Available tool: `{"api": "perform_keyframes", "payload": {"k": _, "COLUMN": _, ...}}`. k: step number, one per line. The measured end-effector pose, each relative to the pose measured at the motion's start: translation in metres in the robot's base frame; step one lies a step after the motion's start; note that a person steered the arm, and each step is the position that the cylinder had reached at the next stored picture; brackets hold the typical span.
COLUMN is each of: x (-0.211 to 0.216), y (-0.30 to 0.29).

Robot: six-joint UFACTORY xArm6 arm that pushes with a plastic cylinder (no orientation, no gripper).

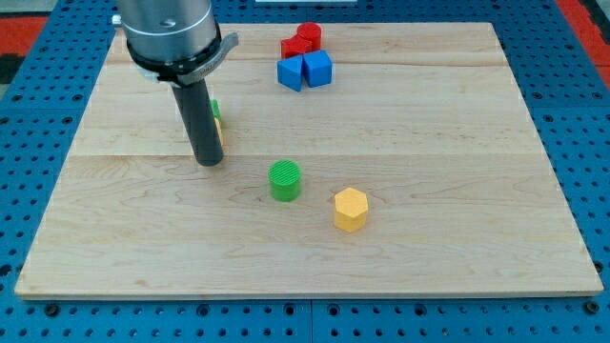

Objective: Push the yellow heart along with green star slightly up

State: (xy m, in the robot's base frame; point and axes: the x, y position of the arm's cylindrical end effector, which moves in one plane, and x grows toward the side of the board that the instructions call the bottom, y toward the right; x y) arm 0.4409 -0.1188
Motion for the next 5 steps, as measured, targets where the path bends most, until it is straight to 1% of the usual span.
{"api": "perform_keyframes", "payload": {"k": 1, "x": -0.035, "y": -0.03}}
{"api": "perform_keyframes", "payload": {"k": 3, "x": -0.098, "y": -0.06}}
{"api": "perform_keyframes", "payload": {"k": 4, "x": -0.128, "y": -0.087}}
{"api": "perform_keyframes", "payload": {"k": 5, "x": -0.142, "y": -0.098}}
